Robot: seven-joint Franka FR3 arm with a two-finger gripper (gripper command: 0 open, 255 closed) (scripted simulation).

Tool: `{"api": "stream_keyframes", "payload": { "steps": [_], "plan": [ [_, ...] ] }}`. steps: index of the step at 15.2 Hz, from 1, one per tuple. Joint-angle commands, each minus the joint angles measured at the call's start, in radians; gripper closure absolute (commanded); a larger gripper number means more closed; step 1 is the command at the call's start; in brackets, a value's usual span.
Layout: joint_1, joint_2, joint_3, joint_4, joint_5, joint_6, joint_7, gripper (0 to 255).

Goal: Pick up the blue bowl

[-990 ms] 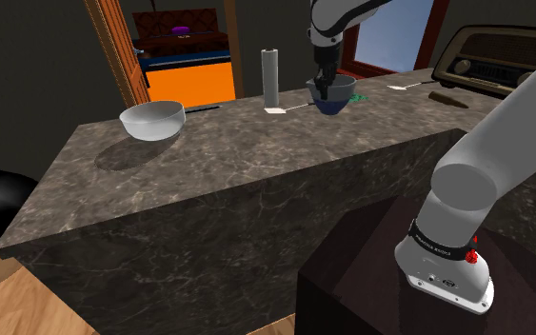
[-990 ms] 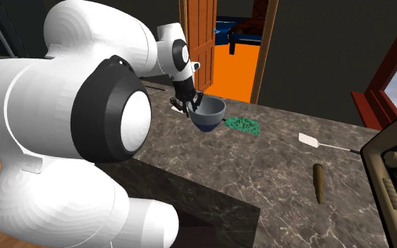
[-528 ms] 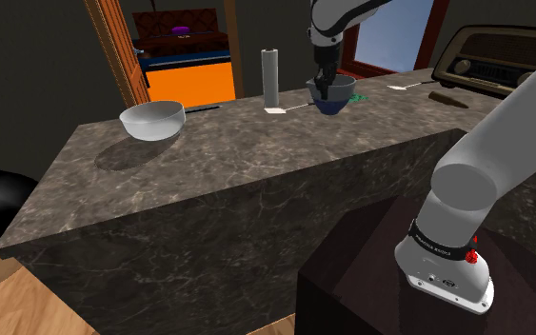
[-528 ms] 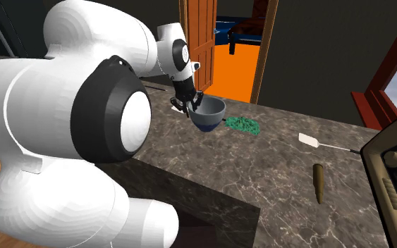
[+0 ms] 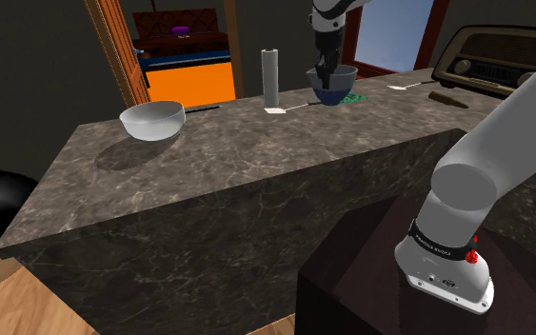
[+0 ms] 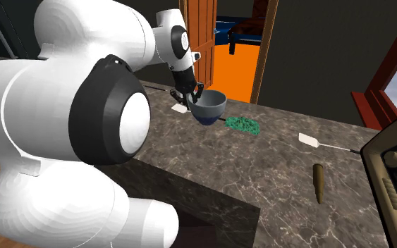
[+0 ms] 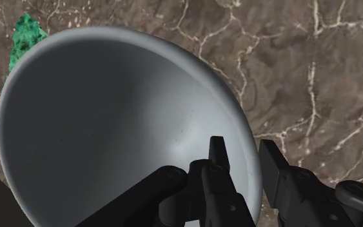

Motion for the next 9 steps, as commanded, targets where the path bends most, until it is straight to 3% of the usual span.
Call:
{"api": "stream_keyframes", "payload": {
  "steps": [1, 9],
  "plan": [
    [0.001, -0.002, 0.002, 0.025, 0.002, -0.027, -0.003, 255],
    [0.003, 0.001, 0.006, 0.11, 0.008, -0.107, -0.017, 255]
  ]
}}
